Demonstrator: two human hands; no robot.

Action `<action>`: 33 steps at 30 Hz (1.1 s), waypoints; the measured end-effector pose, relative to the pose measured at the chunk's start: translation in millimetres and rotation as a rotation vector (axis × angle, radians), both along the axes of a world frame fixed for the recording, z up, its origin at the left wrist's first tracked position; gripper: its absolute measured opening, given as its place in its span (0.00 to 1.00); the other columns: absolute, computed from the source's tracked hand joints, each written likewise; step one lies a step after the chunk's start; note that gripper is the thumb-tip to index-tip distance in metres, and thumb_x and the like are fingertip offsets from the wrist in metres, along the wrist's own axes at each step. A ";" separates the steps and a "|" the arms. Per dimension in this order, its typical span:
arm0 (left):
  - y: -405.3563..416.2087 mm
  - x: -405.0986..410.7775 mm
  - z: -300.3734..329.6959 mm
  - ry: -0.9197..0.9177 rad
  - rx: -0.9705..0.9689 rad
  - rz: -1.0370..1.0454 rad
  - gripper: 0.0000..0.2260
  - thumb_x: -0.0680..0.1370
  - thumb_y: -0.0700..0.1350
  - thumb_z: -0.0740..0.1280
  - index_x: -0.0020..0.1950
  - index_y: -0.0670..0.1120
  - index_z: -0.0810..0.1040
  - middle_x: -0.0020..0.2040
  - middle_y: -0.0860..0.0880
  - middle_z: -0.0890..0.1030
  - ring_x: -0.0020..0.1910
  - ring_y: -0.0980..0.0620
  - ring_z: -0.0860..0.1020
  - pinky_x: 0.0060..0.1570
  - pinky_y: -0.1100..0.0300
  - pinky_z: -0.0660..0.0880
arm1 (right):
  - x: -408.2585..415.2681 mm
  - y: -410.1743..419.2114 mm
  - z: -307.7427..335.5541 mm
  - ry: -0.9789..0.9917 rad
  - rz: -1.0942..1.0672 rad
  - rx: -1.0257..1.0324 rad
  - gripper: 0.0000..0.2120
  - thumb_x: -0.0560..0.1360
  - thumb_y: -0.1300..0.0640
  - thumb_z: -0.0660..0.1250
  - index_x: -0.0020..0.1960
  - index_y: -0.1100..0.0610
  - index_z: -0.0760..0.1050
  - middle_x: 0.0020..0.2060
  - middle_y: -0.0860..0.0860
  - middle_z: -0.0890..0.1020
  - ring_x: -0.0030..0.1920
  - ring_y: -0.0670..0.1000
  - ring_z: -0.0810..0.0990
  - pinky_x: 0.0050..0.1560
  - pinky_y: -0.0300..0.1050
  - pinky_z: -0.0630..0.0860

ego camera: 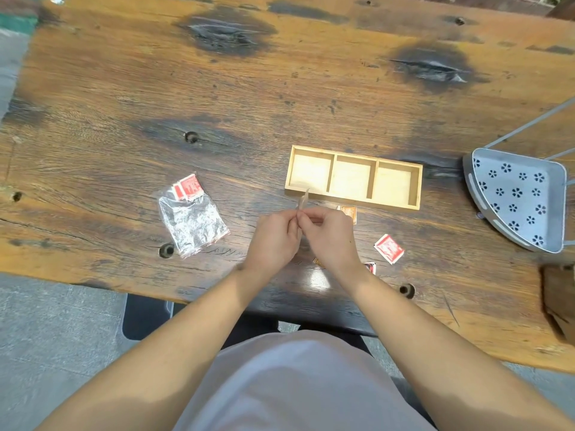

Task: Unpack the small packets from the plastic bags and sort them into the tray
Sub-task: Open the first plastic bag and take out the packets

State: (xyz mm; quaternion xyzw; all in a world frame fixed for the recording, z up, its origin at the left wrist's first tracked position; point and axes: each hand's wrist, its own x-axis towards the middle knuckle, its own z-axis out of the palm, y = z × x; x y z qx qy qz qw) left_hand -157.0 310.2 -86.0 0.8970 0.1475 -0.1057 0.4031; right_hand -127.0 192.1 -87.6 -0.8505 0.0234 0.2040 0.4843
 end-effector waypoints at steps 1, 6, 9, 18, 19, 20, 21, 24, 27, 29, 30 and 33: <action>-0.3 -0.6 -1.1 -0.010 0.018 -0.008 0.13 0.82 0.39 0.60 0.56 0.44 0.85 0.41 0.45 0.87 0.39 0.48 0.81 0.41 0.59 0.72 | -1.6 0.4 -0.1 -0.012 0.010 -0.009 0.09 0.78 0.59 0.67 0.51 0.53 0.87 0.43 0.44 0.87 0.45 0.37 0.84 0.49 0.30 0.77; -0.7 -3.4 -7.2 -0.058 0.118 -0.062 0.11 0.80 0.40 0.62 0.54 0.43 0.84 0.41 0.43 0.87 0.41 0.42 0.83 0.42 0.51 0.78 | -6.8 1.7 -3.9 -0.095 0.084 -0.119 0.10 0.79 0.57 0.66 0.53 0.53 0.86 0.45 0.48 0.88 0.47 0.48 0.86 0.52 0.47 0.82; 0.3 -4.5 -7.0 -0.097 0.233 -0.116 0.08 0.80 0.40 0.63 0.47 0.39 0.81 0.38 0.39 0.83 0.37 0.37 0.81 0.34 0.54 0.68 | -8.0 -1.6 -8.5 -0.242 0.241 -0.282 0.10 0.79 0.56 0.63 0.52 0.51 0.84 0.44 0.50 0.87 0.45 0.52 0.84 0.46 0.48 0.79; 12.7 -11.0 -17.3 -0.013 0.049 -0.214 0.05 0.82 0.40 0.59 0.50 0.44 0.74 0.38 0.47 0.81 0.36 0.46 0.79 0.35 0.58 0.67 | -3.9 -12.8 -17.2 -0.273 0.375 -0.233 0.09 0.80 0.56 0.64 0.55 0.53 0.82 0.46 0.50 0.86 0.47 0.51 0.83 0.50 0.46 0.79; 13.4 -10.8 -17.9 0.015 -0.026 -0.185 0.06 0.83 0.39 0.59 0.50 0.45 0.75 0.38 0.50 0.80 0.36 0.51 0.79 0.35 0.62 0.68 | -3.3 -13.5 -16.8 -0.223 0.329 -0.189 0.09 0.80 0.56 0.65 0.54 0.53 0.83 0.46 0.49 0.87 0.47 0.49 0.84 0.51 0.43 0.79; 13.6 -10.5 -18.9 0.049 -0.099 -0.147 0.07 0.83 0.39 0.59 0.49 0.46 0.75 0.38 0.52 0.80 0.35 0.55 0.79 0.35 0.65 0.69 | -3.0 -13.9 -16.2 -0.169 0.283 -0.148 0.08 0.80 0.56 0.66 0.54 0.53 0.84 0.45 0.48 0.87 0.46 0.46 0.84 0.51 0.39 0.78; 13.6 -10.4 -20.0 0.082 -0.172 -0.106 0.07 0.83 0.38 0.59 0.48 0.46 0.75 0.38 0.52 0.81 0.34 0.57 0.79 0.36 0.67 0.71 | -3.1 -14.4 -15.7 -0.121 0.242 -0.113 0.07 0.80 0.56 0.67 0.53 0.53 0.84 0.45 0.47 0.87 0.45 0.43 0.84 0.50 0.34 0.77; 13.2 -11.1 -21.0 0.140 -0.337 -0.022 0.08 0.83 0.37 0.59 0.47 0.42 0.76 0.38 0.48 0.83 0.31 0.57 0.80 0.36 0.68 0.75 | -4.7 -15.8 -16.2 -0.022 0.151 -0.020 0.06 0.79 0.58 0.68 0.49 0.54 0.84 0.41 0.45 0.86 0.41 0.36 0.81 0.46 0.25 0.73; 12.9 -12.3 -22.2 0.159 -0.360 -0.021 0.08 0.84 0.39 0.59 0.47 0.44 0.76 0.37 0.48 0.82 0.32 0.56 0.79 0.37 0.62 0.76 | -5.6 -17.6 -18.8 0.058 0.099 0.071 0.06 0.78 0.60 0.68 0.49 0.56 0.85 0.40 0.45 0.86 0.40 0.36 0.82 0.46 0.29 0.75; 12.6 -13.1 -24.0 0.173 -0.372 -0.007 0.08 0.84 0.41 0.59 0.47 0.45 0.75 0.37 0.49 0.81 0.33 0.54 0.79 0.40 0.54 0.77 | -6.0 -18.1 -21.3 0.118 0.052 0.129 0.06 0.78 0.60 0.69 0.49 0.56 0.85 0.41 0.48 0.87 0.42 0.40 0.83 0.48 0.36 0.79; 12.4 -13.2 -24.5 0.181 -0.393 0.011 0.08 0.84 0.42 0.59 0.48 0.45 0.75 0.37 0.48 0.81 0.34 0.53 0.78 0.41 0.52 0.78 | -6.3 -18.1 -22.0 0.139 0.029 0.153 0.06 0.78 0.60 0.69 0.49 0.56 0.85 0.41 0.48 0.87 0.41 0.41 0.83 0.47 0.37 0.79; 12.0 -13.9 -23.8 0.196 -0.459 0.053 0.09 0.85 0.43 0.58 0.49 0.44 0.75 0.38 0.47 0.80 0.35 0.52 0.78 0.41 0.55 0.76 | -6.7 -17.4 -22.7 0.198 -0.038 0.216 0.06 0.79 0.60 0.69 0.52 0.58 0.85 0.43 0.52 0.87 0.41 0.41 0.83 0.43 0.35 0.78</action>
